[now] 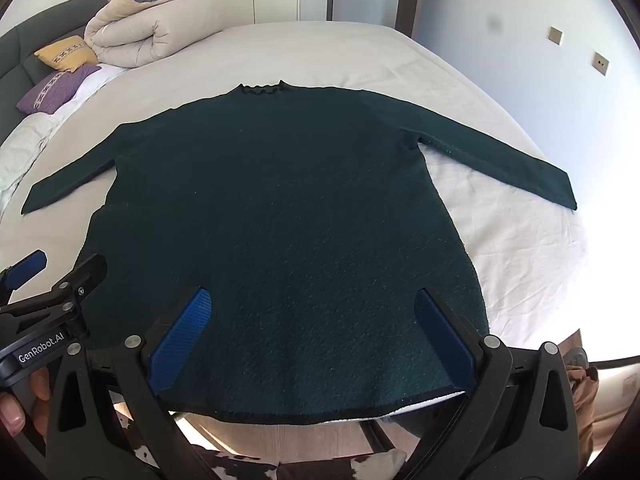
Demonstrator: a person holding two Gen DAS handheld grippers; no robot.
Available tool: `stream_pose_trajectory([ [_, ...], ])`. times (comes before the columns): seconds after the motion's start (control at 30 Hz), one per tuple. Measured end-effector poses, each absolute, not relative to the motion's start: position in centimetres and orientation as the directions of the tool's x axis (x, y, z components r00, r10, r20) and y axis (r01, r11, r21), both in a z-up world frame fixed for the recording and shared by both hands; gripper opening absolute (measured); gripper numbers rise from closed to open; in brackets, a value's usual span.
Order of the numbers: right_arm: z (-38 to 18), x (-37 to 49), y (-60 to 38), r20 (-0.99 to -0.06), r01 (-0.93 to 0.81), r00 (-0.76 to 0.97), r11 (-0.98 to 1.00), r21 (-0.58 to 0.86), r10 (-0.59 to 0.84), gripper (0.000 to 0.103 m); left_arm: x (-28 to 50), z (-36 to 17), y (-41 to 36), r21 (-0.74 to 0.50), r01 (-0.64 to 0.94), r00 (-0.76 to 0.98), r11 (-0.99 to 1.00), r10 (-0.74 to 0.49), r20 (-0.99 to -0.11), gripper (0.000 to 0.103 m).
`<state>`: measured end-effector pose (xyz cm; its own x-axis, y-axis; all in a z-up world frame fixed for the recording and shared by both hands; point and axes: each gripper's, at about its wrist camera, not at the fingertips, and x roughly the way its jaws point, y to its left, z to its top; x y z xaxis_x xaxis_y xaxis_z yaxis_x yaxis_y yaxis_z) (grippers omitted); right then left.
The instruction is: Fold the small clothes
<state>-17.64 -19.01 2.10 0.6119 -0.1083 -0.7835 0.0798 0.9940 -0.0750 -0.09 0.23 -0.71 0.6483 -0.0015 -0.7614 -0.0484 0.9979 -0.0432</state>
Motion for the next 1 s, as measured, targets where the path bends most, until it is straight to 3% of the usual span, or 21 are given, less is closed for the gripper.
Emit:
stream_pose_trajectory([
  [1.0,1.82,-17.65,-18.87,-0.785,0.078,0.609,0.994,-0.082,-0.112,0.103,0.07,-0.81,-0.01,-0.049,-0.048,0.646,0.998,-0.006,-0.763,0.103],
])
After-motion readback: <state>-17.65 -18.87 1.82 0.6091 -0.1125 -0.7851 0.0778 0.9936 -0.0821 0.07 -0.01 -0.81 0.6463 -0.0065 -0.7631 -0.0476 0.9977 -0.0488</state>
